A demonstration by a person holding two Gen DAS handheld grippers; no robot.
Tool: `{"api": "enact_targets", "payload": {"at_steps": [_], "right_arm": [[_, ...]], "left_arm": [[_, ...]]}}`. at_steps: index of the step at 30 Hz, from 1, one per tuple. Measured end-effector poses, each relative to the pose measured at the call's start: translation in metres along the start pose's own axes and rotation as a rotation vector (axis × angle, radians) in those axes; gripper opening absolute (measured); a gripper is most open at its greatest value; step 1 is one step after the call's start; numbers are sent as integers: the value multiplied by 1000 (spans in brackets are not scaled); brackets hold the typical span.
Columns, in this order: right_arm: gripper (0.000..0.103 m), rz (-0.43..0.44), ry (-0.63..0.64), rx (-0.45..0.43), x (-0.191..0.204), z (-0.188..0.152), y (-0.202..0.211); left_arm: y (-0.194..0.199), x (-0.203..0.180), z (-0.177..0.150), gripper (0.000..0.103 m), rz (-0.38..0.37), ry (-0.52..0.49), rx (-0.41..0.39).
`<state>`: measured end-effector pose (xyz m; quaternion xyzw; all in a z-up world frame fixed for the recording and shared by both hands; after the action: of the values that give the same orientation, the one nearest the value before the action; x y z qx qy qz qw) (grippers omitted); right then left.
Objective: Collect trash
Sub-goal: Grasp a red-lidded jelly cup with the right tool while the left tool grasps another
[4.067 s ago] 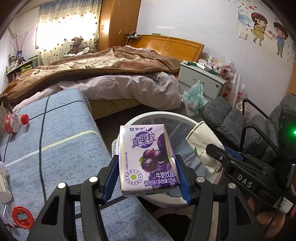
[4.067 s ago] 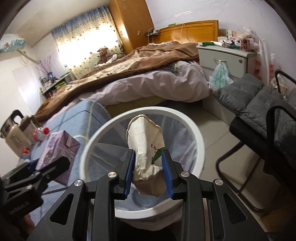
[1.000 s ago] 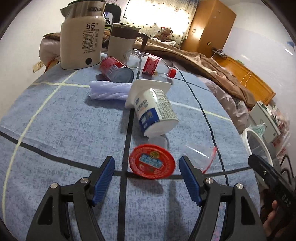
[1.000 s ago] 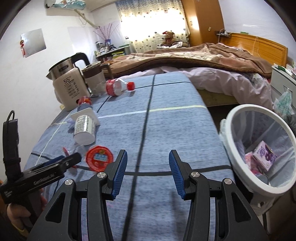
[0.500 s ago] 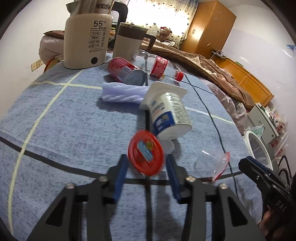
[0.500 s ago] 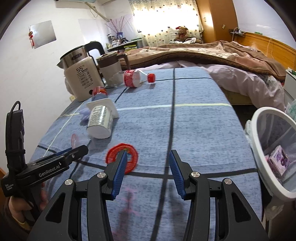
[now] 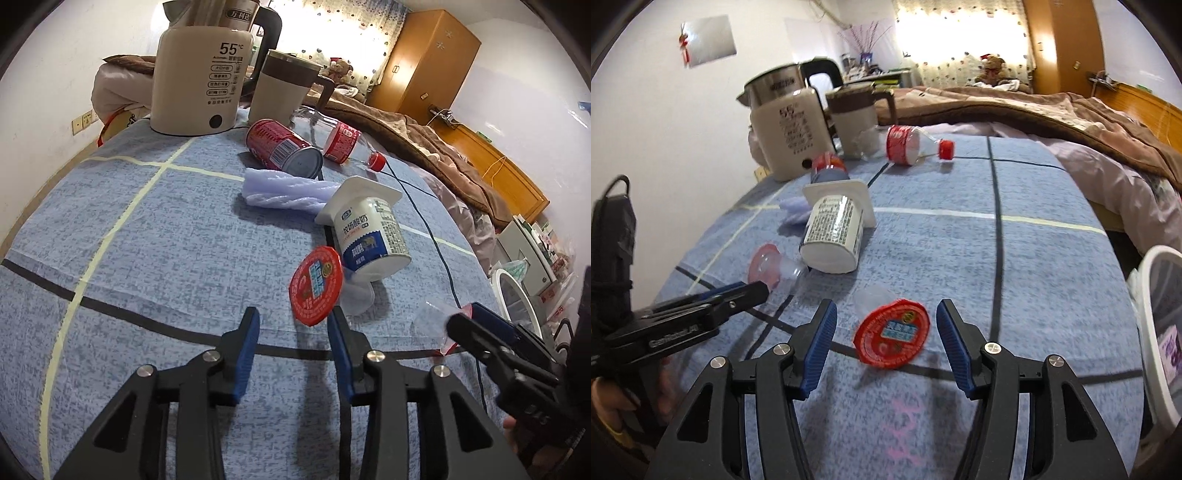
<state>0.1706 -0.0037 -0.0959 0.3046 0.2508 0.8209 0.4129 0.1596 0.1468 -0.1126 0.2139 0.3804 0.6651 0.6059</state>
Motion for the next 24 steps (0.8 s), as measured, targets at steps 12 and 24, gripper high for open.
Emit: {"api": "enact_targets", "payload": {"at_steps": [12,24], "right_arm": [[44,-58,-22,41,-18,-8,-9],[44,-55,-76,0,-28,-9,5]], "left_arm": [[-6,-10,7,72,-28,-21,2],[-22,-33,13,73,47,-134,-2]]}}
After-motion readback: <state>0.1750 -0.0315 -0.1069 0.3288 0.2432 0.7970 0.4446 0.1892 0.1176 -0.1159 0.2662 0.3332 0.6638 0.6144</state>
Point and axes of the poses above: each gripper's, at about its wrist camera, not at the fingertips, and y roughly against the way its jaws point, x to its left, z to its top, the point moved 10 cm from there along -y, roughly the way its jaws point, and after that the axes turned 10 degrees about z, right-handed, at the moved point
